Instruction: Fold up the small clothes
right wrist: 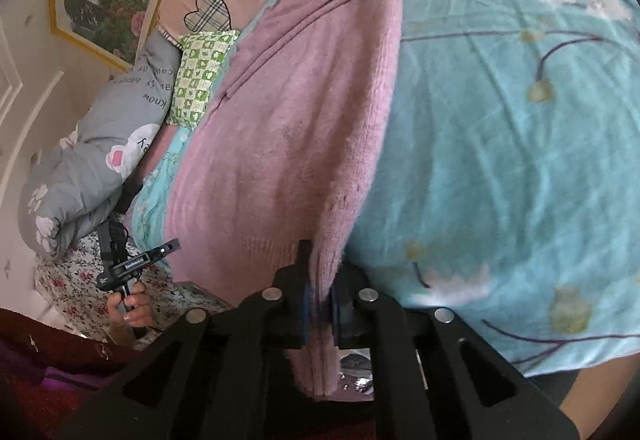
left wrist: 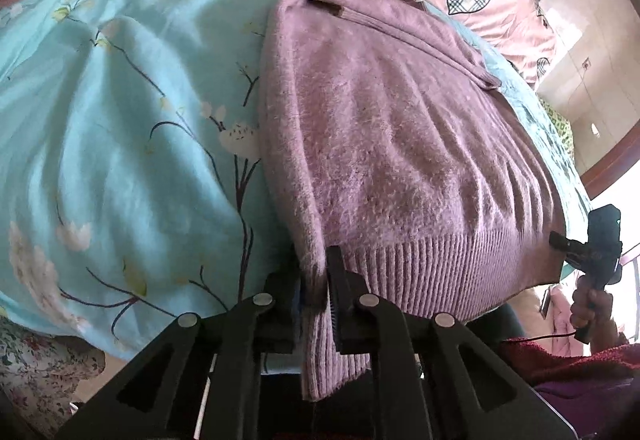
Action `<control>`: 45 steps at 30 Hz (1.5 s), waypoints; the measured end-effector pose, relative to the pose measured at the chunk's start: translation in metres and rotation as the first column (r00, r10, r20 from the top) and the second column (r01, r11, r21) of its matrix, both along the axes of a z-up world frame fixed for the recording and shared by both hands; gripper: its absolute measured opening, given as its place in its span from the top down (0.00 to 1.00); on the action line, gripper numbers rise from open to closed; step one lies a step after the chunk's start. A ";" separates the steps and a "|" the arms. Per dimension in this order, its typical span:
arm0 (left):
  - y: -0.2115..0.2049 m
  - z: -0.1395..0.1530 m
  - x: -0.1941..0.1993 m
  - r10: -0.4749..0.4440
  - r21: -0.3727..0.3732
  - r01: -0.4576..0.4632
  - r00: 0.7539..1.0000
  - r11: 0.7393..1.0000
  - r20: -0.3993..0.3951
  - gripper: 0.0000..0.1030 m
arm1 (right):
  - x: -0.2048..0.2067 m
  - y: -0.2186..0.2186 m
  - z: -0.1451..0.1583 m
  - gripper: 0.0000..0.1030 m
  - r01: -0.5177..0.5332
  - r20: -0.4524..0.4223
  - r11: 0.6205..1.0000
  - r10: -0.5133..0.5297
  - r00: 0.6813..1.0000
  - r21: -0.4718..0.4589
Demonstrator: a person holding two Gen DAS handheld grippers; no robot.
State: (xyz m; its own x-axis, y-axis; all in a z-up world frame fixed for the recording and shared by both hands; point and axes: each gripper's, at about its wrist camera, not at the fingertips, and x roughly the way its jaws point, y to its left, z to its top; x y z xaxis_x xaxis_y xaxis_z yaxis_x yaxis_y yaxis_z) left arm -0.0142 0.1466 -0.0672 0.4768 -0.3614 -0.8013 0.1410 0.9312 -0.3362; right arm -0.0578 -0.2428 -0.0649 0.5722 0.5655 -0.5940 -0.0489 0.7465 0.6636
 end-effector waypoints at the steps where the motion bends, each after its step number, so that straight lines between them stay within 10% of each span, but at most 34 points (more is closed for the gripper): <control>1: 0.000 0.001 -0.001 -0.001 0.002 0.001 1.000 1.000 0.013 0.94 | 0.000 0.002 0.000 0.92 -0.011 0.009 1.000 0.011 1.000 -0.018; 15: 0.010 0.084 0.022 0.059 -0.145 -0.020 0.962 0.989 0.265 0.97 | 0.010 -0.029 0.059 0.93 -0.034 0.266 0.977 -0.025 0.964 0.212; 26: -0.006 0.146 0.185 0.062 -0.104 -0.024 0.921 0.994 0.385 0.97 | 0.138 -0.064 0.124 0.93 0.065 0.387 0.979 -0.137 0.912 0.193; 37: -0.027 0.099 0.395 0.089 0.024 -0.098 0.962 0.995 0.257 0.97 | 0.320 -0.101 0.105 0.93 0.196 0.256 0.972 -0.224 0.940 0.130; 45: -0.013 0.055 0.437 0.114 -0.002 -0.115 0.984 0.993 0.140 0.90 | 0.368 -0.128 0.051 0.89 0.250 0.047 0.955 -0.261 0.964 0.160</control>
State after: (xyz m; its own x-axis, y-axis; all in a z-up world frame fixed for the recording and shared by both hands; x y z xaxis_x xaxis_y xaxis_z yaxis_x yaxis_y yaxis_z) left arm 0.4225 0.1335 -0.0122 0.6219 -0.2936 -0.7259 0.0783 0.9457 -0.3154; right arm 0.3102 -0.3706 -0.0139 0.7449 0.4754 -0.4681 0.0822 0.6309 0.7715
